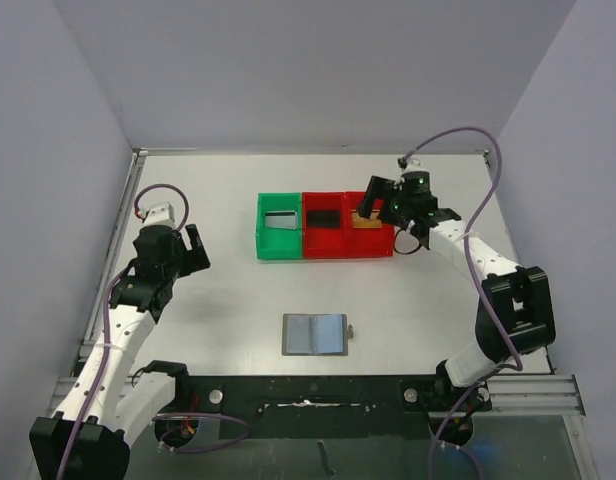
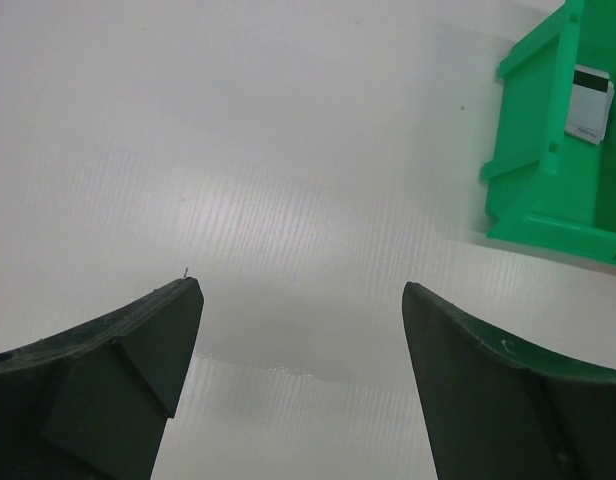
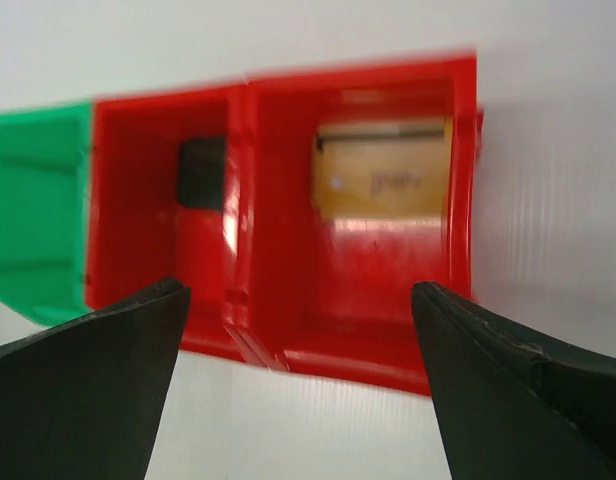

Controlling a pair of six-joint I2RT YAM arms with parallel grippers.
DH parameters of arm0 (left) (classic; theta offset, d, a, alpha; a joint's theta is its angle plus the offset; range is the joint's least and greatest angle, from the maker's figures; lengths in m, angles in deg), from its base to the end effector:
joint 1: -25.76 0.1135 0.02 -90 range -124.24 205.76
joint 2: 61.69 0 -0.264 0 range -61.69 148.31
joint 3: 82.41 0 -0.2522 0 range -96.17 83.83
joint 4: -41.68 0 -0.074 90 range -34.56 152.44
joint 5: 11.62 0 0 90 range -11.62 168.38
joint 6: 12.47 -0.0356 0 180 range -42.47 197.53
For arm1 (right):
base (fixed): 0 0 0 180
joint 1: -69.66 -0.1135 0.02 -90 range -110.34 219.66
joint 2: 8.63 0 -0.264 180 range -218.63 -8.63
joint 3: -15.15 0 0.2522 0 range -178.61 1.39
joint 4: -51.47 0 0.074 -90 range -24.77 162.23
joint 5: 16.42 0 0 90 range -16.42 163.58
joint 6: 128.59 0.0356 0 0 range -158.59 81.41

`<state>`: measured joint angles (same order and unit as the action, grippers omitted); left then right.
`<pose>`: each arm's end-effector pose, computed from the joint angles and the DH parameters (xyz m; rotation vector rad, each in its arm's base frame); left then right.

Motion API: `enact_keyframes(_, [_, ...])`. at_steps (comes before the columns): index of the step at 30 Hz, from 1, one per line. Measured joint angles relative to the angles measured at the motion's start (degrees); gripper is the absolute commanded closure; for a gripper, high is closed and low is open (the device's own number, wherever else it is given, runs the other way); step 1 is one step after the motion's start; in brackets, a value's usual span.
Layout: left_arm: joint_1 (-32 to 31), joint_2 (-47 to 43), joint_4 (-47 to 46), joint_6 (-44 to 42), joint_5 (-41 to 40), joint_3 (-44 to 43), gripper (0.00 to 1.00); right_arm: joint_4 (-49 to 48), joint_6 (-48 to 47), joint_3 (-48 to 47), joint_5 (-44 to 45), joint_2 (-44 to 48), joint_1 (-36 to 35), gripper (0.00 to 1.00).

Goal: Take the credit cards out of the card holder

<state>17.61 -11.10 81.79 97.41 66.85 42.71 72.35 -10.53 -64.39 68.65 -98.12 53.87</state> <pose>0.1912 -0.0202 0.2726 -0.3346 2.1562 -0.0565 0.3456 0.1009 0.2778 0.1779 2.1477 0.5427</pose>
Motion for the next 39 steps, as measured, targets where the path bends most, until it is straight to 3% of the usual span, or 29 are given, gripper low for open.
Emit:
enact_keyframes(2, [0.0,-0.1,0.0,0.0,-0.2,0.0,0.2,2.3,3.0,4.5,0.2,0.1,-0.1,0.02])
enact_keyframes(5, [0.0,-0.3,0.0,0.0,-0.5,0.0,0.2,7.8,5.7,7.3,4.1,0.3,-6.3,0.02])
enact_keyframes(11, [0.0,-0.7,0.3,0.4,-1.0,0.0,0.2,11.5,12.4,9.7,18.8,8.3,-28.5,0.01])
enact_keyframes(16, [0.0,-1.4,0.4,0.4,-0.7,0.0,0.2,12.8,20.5,11.0,28.7,10.3,-43.0,0.11])
enact_keyframes(20, [0.0,-1.6,0.4,0.5,-0.2,0.0,0.2,16.2,26.5,9.8,34.1,4.2,-50.5,0.25])
enact_keyframes(22, [0.0,-1.8,0.4,0.5,0.2,0.0,0.2,19.0,29.7,7.8,35.6,-0.9,-53.7,0.26])
enact_keyframes(28, [0.0,-2.6,0.4,0.5,1.4,0.0,0.2,24.9,35.5,3.5,36.3,-8.8,-55.6,0.26])
enact_keyframes(36, [0.0,-2.6,0.4,0.5,1.9,0.0,0.2,23.2,35.3,3.5,32.8,-8.7,-55.4,0.3])
enact_keyframes(39, [0.0,-2.6,0.4,0.5,1.9,0.0,0.2,23.0,35.5,3.5,31.5,-9.0,-55.3,0.37])
